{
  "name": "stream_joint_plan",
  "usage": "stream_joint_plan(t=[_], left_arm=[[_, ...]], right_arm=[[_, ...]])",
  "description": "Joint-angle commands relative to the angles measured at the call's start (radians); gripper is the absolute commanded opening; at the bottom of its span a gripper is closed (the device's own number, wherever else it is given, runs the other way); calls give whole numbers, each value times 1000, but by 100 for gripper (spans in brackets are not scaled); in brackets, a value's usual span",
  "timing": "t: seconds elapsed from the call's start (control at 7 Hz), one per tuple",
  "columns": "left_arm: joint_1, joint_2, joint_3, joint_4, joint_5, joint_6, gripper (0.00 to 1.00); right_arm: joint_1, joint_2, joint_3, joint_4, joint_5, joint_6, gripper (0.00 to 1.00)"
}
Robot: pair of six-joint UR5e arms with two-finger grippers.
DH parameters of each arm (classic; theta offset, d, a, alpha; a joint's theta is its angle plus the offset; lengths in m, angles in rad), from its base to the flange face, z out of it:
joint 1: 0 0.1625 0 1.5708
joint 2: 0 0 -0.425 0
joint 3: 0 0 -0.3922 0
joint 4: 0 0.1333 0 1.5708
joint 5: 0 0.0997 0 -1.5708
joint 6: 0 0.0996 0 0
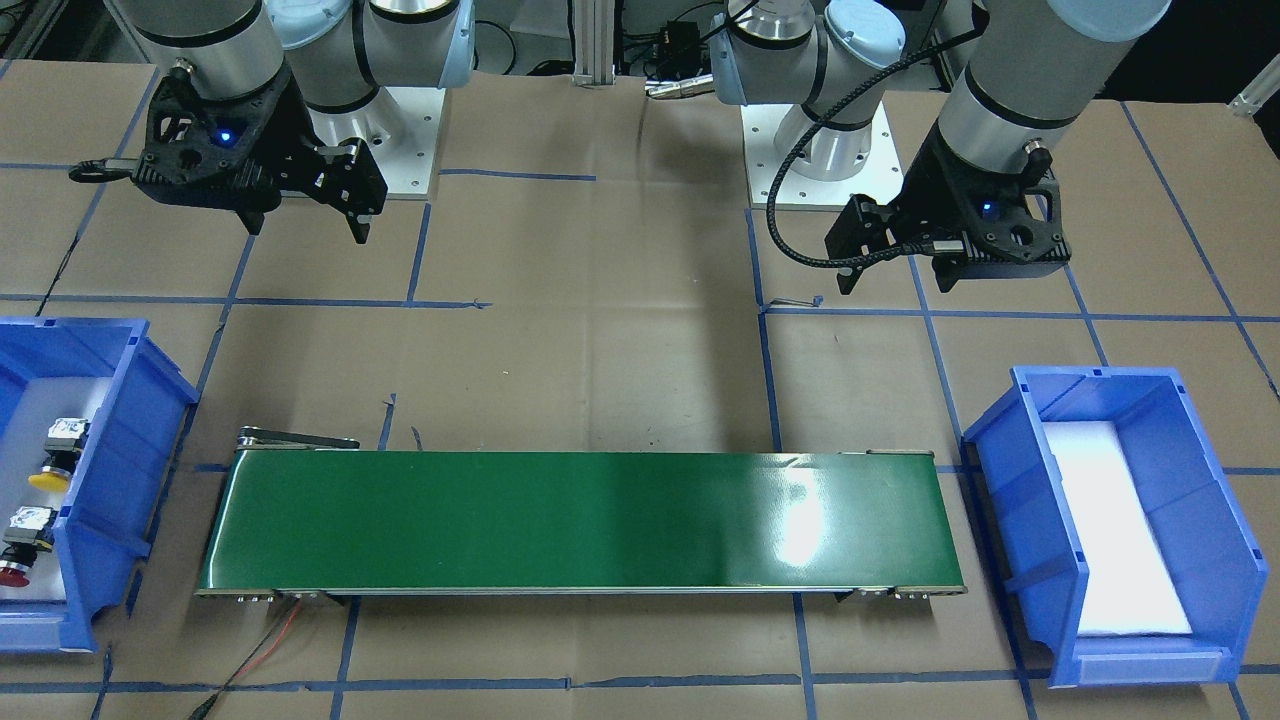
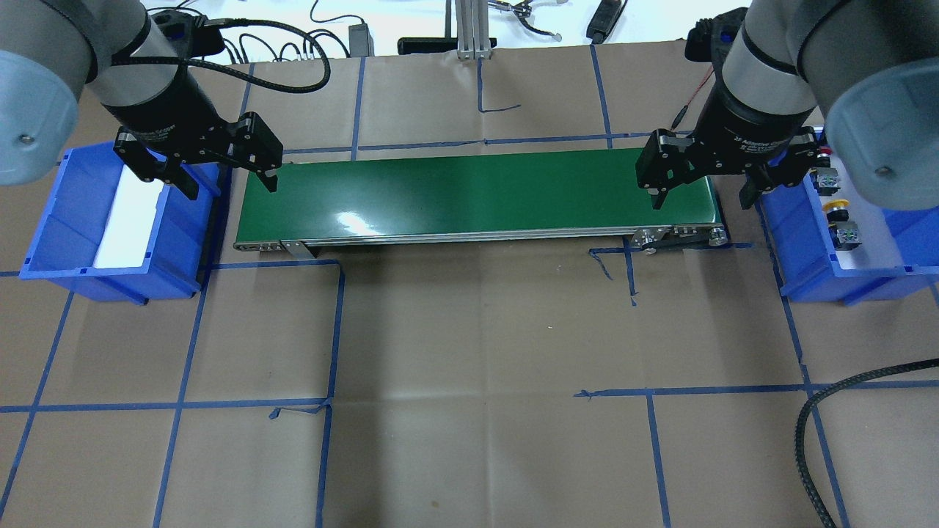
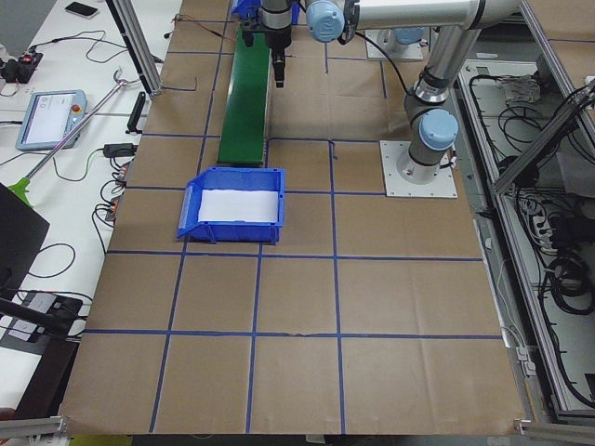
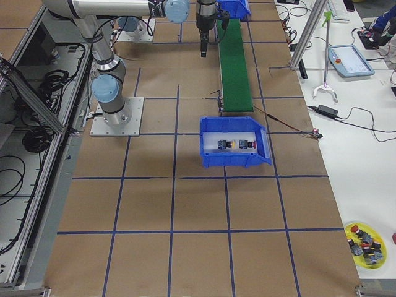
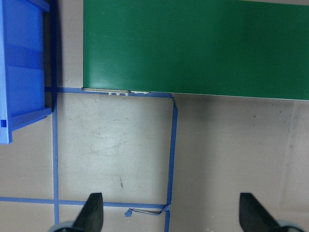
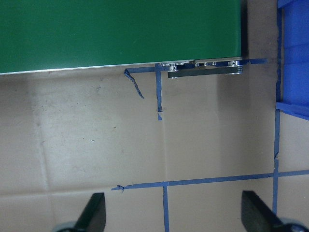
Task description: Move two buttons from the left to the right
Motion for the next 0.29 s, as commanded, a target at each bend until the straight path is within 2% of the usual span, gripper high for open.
stream_joint_plan(t=[0.0, 0.14], left_arm=[[0, 0, 0, 0, 0, -1, 100], [0, 0, -2, 0, 0, 1, 100]], right_arm=[[0, 1, 0, 4, 0, 0, 100], [0, 1, 0, 7, 0, 0, 100]])
